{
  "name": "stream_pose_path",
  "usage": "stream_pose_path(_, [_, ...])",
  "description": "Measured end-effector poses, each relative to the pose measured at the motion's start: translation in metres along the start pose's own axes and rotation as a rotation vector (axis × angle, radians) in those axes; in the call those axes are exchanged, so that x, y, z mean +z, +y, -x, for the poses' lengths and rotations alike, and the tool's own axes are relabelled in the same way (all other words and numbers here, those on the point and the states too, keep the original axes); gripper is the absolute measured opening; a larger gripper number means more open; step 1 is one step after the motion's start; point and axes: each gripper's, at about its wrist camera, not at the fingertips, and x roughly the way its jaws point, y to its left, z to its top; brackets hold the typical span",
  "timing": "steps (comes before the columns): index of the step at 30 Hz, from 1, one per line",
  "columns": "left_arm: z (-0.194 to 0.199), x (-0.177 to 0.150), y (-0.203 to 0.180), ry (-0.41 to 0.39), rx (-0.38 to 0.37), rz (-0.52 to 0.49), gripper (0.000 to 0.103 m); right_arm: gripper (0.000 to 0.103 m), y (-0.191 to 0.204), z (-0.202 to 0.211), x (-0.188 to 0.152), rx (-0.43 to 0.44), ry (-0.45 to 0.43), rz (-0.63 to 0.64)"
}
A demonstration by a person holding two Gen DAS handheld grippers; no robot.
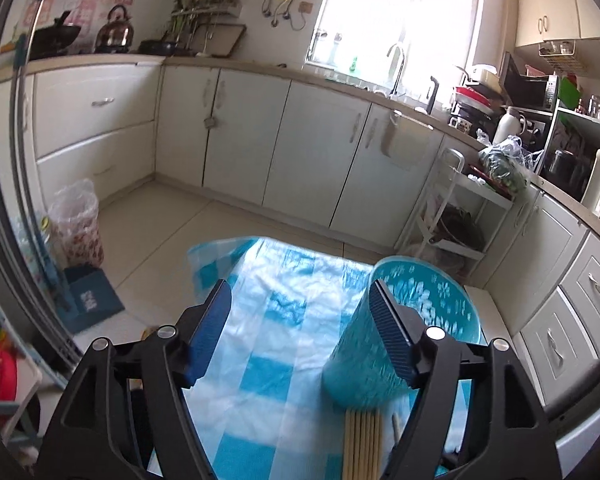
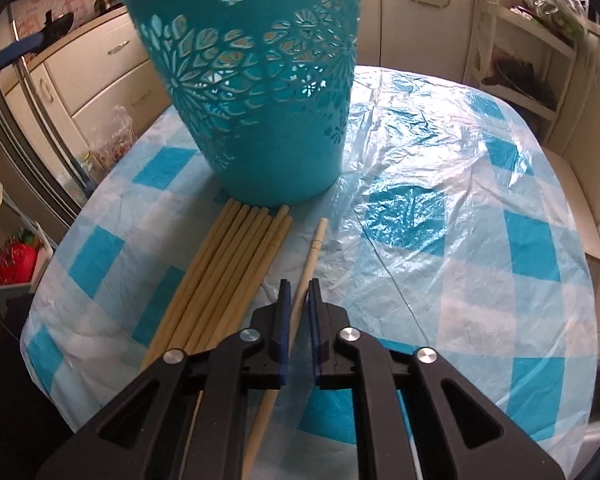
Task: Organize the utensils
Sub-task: 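Grasp a chopstick with the right tool, lift it over the basket, release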
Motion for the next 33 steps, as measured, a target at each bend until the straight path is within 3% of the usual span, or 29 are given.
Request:
stream_pose_path(5, [0.013, -0.021, 0.016, 0.049, -0.005, 0.015, 0.073, 0.006, -0.023, 0.028, -0.004, 0.113, -0.032, -0.137])
stream_pose_path(9, [0.017, -0.038, 0.028, 0.095, -0.009, 0.033, 0.074, 0.006, -0.028, 0.072, -0.006, 0.243, -0.13, -0.221])
stream_pose_path(13, [0.022, -0.05, 0.036, 0.127, -0.02, 0.049, 0.074, 0.006, -0.025, 0.122, 0.014, 0.378, -0.271, -0.278])
stream_pose_path(16, [0.026, -0.054, 0.037, 0.135, -0.035, 0.062, 0.074, 0.006, -0.017, 0.157, 0.043, 0.422, -0.406, -0.261])
stream_pose_path(20, [0.035, -0.057, 0.03, 0.123, -0.05, 0.058, 0.074, 0.006, 0.002, 0.18, 0.101, 0.381, -0.606, -0.218])
stream_pose_path(24, [0.044, -0.062, 0.022, 0.109, -0.06, 0.038, 0.077, 0.006, 0.005, 0.16, 0.141, 0.271, -0.727, -0.232])
stream_pose_path(28, [0.046, -0.066, 0.024, 0.118, -0.063, 0.038, 0.078, 0.006, -0.003, 0.117, 0.161, 0.165, -0.71, -0.265])
stream_pose_path(33, [0.041, -0.072, 0.032, 0.145, -0.061, 0.055, 0.078, 0.006, 0.0, 0.078, 0.161, 0.117, -0.608, -0.239])
